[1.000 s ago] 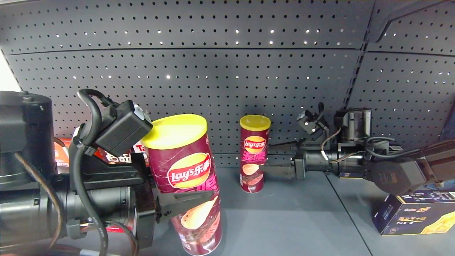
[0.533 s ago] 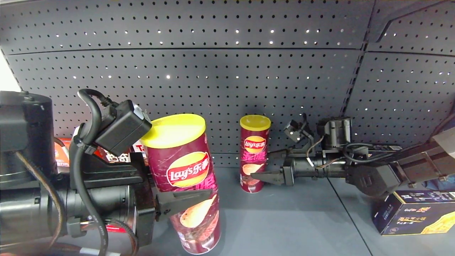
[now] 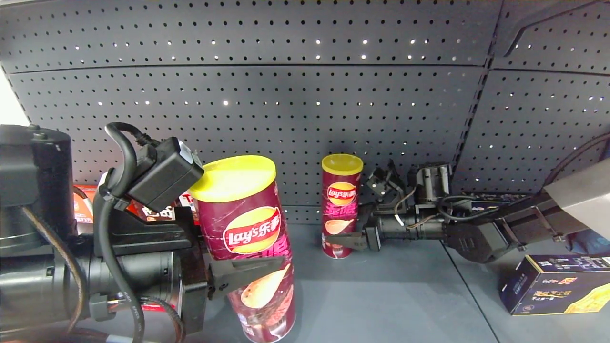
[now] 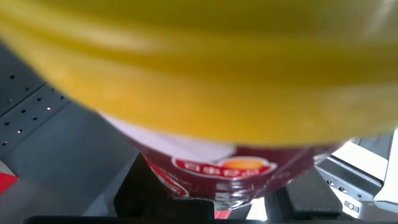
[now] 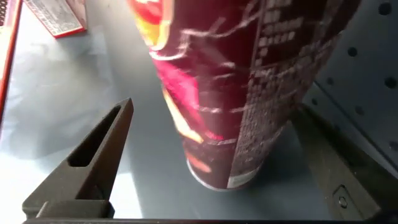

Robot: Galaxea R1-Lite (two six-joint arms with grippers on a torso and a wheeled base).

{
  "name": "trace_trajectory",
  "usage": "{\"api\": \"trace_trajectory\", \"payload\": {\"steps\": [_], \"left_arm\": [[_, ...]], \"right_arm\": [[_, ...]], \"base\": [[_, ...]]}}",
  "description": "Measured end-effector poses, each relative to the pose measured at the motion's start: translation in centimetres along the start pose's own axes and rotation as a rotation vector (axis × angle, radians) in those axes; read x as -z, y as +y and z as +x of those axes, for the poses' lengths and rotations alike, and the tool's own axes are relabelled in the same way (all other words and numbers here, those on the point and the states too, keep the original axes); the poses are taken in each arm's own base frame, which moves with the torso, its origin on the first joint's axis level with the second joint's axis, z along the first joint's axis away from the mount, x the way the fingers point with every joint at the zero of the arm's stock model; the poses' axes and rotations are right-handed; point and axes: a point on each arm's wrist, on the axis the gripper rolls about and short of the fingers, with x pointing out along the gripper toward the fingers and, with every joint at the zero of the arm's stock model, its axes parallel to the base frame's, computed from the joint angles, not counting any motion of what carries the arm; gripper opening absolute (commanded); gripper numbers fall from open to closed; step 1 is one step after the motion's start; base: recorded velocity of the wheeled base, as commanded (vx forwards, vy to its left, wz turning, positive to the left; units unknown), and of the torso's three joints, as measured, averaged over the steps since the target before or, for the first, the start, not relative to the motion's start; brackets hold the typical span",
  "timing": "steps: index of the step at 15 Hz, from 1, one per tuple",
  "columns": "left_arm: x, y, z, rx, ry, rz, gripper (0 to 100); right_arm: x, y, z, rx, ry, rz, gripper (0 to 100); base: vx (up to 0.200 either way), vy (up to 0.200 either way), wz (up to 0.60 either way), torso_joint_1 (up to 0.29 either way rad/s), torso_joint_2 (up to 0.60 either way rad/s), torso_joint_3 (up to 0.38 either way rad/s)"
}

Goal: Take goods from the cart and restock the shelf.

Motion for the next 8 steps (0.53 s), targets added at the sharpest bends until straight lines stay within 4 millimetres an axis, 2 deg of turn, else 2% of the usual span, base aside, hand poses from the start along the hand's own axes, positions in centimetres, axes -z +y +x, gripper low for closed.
{"api": "trace_trajectory", "payload": {"steps": [4, 5, 8], "left_arm": [[0.1, 0.0, 0.0, 0.000, 0.003, -0.001, 0], [0.2, 0.0, 0.0, 0.001, 0.006, -0.002, 0], [0.4, 0.0, 0.0, 0.003, 0.013, -0.005, 0]], "right_arm": [[0.4, -0.5, 0.8, -0.003, 0.005, 0.004, 100], [0.5, -0.6, 1.0, -0.005, 0.005, 0.003, 0], [0.5, -0.5, 1.7, -0.014, 0.003, -0.001, 0]], "base": [[0.000, 0.000, 0.00, 0.000, 0.00, 0.000], [0.000, 0.000, 0.00, 0.000, 0.00, 0.000], [0.000, 0.000, 0.00, 0.000, 0.00, 0.000]]}}
